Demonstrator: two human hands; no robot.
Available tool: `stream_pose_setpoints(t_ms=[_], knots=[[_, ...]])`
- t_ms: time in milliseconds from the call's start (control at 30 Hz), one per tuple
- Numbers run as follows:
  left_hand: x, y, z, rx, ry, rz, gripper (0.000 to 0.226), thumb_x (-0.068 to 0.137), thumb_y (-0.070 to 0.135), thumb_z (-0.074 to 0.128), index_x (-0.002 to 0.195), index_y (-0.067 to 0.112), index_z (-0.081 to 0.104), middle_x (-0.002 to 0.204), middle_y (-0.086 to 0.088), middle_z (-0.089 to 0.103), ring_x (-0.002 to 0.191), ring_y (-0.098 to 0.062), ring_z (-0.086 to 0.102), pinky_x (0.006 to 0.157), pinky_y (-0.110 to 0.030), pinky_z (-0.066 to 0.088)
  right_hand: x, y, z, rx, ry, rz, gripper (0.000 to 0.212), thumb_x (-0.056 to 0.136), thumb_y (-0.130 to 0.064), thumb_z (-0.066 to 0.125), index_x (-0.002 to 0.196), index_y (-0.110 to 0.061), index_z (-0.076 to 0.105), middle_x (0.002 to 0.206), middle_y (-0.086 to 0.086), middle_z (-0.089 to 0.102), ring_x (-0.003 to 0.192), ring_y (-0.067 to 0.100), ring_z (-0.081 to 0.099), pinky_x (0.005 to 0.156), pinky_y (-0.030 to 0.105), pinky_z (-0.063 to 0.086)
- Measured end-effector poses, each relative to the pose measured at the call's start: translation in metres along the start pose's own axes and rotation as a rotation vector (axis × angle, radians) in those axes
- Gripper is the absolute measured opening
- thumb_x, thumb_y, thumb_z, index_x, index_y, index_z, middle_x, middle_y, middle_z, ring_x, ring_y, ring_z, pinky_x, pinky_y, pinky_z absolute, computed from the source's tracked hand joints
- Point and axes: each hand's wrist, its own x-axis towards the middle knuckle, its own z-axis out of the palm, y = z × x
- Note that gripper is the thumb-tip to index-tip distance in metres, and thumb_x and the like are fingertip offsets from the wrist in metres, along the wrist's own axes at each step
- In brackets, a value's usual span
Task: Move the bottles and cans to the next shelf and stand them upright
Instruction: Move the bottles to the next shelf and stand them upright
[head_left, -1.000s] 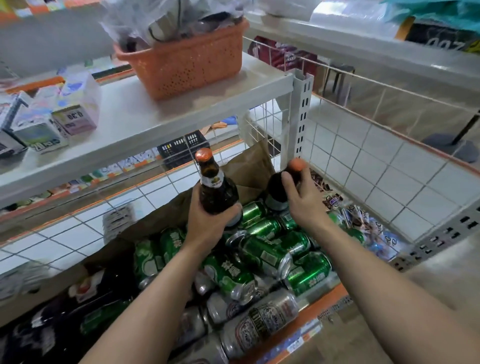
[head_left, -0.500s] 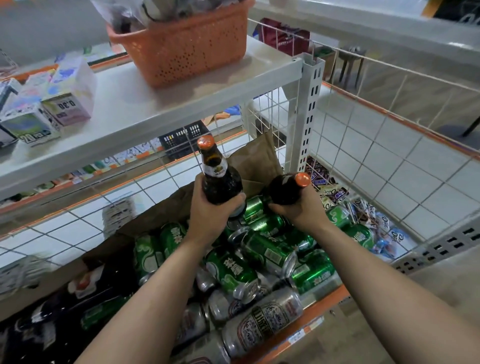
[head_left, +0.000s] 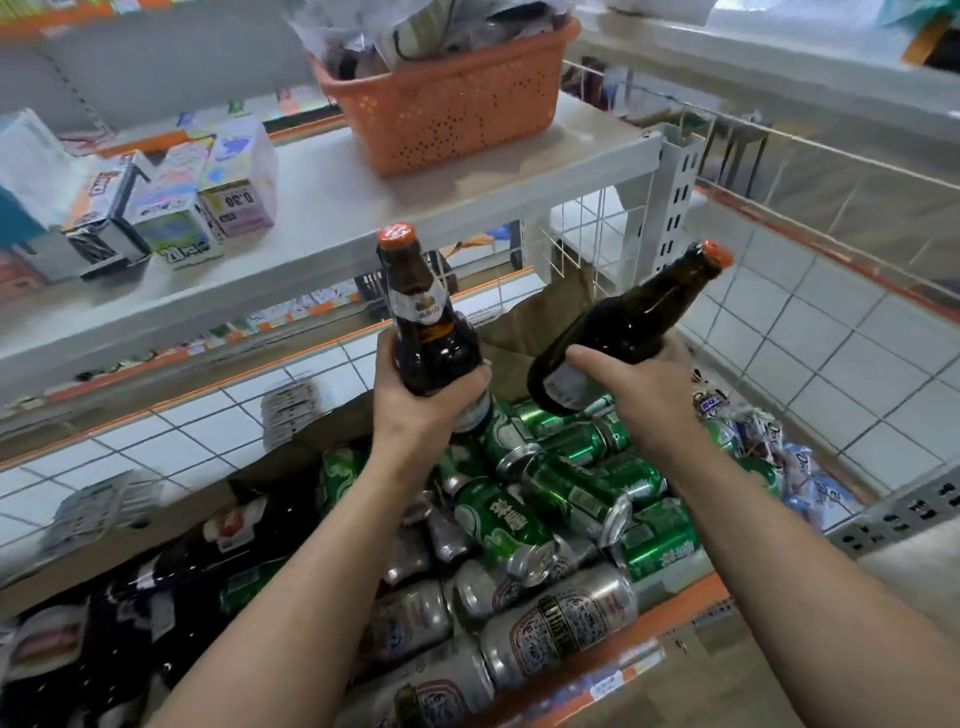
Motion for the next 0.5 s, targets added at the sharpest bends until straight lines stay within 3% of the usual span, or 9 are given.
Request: stream_pose_setpoints(t_ms=[133,200,333,500], knots=[[-0.018,0.002,-0.036,-0.017,0.034,0.000,0.058,0.077,0.006,0.086,0.111,0.040,0.053,0.093,0.027,0.073,0.090,0.003,0.071,0.083,-0.027,0.056,-0.034,-0.006,0.026,0.116,0.046,0.006,0.043,0.076,-0.012,0.089,0.114,-0.012,0.069,0.105,0.004,0.076,0.096,0.015,0.075,0.079,0.028,0.062],[-0.031,0.004,-0.059,-0.024,0.062,0.009,0.057,0.078,0.005,0.085,0.111,0.039,0.054,0.093,0.023,0.074,0.089,0.002,0.071,0.080,-0.024,0.056,-0.054,-0.010,0.043,0.166,0.060,0.012,0.045,0.074,-0.013,0.089,0.114,-0.014,0.069,0.105,0.001,0.076,0.095,0.013,0.075,0.076,0.024,0.060],[-0.062,0.011,-0.128,-0.064,0.106,0.047,0.047,0.081,0.011,0.084,0.113,0.033,0.058,0.099,0.013,0.074,0.091,-0.005,0.072,0.084,-0.030,0.058,-0.100,-0.027,0.092,-0.012,-0.027,-0.082,0.043,0.073,-0.012,0.091,0.108,-0.020,0.066,0.099,-0.007,0.074,0.090,0.003,0.071,0.076,0.021,0.056],[-0.113,0.018,-0.258,-0.063,0.126,0.133,0.040,0.086,-0.007,0.074,0.106,0.022,0.053,0.077,0.024,0.072,0.067,0.007,0.066,0.063,-0.017,0.052,-0.190,-0.049,0.198,-0.129,-0.149,-0.138,0.054,0.069,-0.015,0.094,0.111,-0.009,0.062,0.100,0.000,0.072,0.087,-0.002,0.068,0.076,0.020,0.055]])
